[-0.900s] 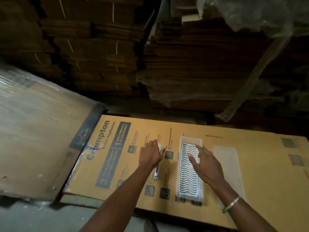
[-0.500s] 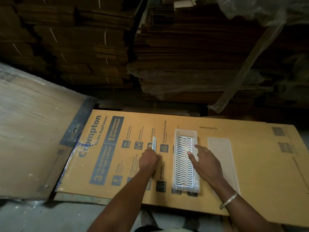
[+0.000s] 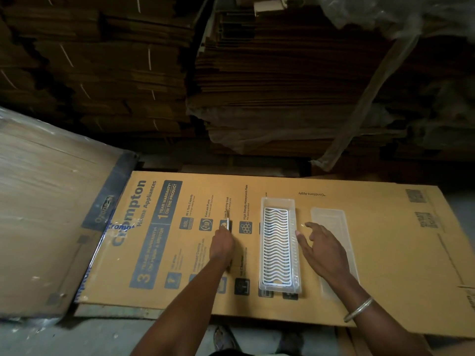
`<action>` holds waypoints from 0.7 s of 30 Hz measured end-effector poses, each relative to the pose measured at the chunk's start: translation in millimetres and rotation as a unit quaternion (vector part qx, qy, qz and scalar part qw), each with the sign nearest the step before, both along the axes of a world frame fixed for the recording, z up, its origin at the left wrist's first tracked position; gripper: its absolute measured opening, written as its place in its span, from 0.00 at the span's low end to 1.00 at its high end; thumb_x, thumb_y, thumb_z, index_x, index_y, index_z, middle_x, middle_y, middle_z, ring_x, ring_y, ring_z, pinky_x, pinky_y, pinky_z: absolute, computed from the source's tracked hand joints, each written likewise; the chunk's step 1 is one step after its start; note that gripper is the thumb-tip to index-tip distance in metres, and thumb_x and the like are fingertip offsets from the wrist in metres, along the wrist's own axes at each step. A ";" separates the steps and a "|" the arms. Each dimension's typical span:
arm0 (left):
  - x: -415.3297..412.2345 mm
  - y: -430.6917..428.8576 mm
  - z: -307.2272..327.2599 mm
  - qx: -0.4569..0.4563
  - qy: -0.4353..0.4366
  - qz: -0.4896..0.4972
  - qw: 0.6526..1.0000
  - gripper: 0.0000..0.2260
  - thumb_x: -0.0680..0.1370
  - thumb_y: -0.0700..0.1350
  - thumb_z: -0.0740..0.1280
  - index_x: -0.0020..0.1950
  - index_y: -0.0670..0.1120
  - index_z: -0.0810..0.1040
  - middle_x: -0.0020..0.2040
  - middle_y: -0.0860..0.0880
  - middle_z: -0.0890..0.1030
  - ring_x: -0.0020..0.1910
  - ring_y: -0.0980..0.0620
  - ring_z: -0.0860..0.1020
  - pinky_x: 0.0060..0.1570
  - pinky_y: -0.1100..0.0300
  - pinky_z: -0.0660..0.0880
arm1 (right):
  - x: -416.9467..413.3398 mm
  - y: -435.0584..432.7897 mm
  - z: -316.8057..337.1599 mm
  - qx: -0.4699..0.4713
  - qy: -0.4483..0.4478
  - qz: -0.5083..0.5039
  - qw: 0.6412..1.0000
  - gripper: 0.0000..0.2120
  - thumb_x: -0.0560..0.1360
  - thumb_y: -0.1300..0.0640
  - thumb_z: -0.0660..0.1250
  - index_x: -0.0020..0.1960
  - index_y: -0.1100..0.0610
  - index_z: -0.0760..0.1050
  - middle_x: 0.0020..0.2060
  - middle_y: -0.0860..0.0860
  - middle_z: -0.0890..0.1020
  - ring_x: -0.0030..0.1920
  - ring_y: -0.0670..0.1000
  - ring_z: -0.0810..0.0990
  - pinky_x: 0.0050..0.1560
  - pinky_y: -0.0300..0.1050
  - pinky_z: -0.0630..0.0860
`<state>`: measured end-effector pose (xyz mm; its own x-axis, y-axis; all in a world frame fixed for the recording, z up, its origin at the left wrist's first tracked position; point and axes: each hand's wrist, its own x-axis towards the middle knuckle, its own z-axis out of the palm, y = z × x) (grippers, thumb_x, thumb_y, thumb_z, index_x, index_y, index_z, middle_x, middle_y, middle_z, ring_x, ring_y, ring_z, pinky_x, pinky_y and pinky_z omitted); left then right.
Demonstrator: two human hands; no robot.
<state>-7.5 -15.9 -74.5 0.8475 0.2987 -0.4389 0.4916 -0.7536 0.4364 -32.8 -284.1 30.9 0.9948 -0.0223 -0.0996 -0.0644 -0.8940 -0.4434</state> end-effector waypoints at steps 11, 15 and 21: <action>6.3 -13.5 35.1 -0.430 -0.075 0.129 0.891 0.11 0.86 0.51 0.56 0.64 0.53 0.75 0.38 0.48 0.75 0.32 0.52 0.69 0.31 0.56 0.67 | 7.2 0.7 4.0 0.014 -0.014 -0.006 1.000 0.24 0.79 0.38 0.58 0.68 0.52 0.73 0.58 0.51 0.81 0.54 0.53 0.80 0.52 0.49 0.77; 4.9 -18.8 42.5 -0.384 -0.151 0.071 0.908 0.13 0.86 0.54 0.56 0.64 0.55 0.76 0.36 0.51 0.76 0.31 0.54 0.70 0.34 0.56 0.65 | 7.8 3.2 6.4 0.015 -0.021 -0.003 1.000 0.25 0.79 0.37 0.56 0.67 0.52 0.73 0.56 0.51 0.81 0.52 0.53 0.81 0.49 0.48 0.77; 6.5 -23.3 63.0 -0.416 -0.143 0.077 0.895 0.11 0.87 0.47 0.54 0.66 0.51 0.72 0.39 0.49 0.75 0.31 0.54 0.69 0.32 0.60 0.65 | 8.2 5.2 9.5 0.025 -0.025 -0.006 0.999 0.25 0.79 0.37 0.56 0.67 0.52 0.73 0.54 0.50 0.81 0.51 0.52 0.80 0.47 0.46 0.75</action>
<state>-1.1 -39.2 -11.5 0.9374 0.0923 -0.3357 0.3406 -0.0432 0.9392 -24.6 -279.0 40.5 0.9983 -0.0298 -0.0506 -0.0508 -0.8700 -0.4904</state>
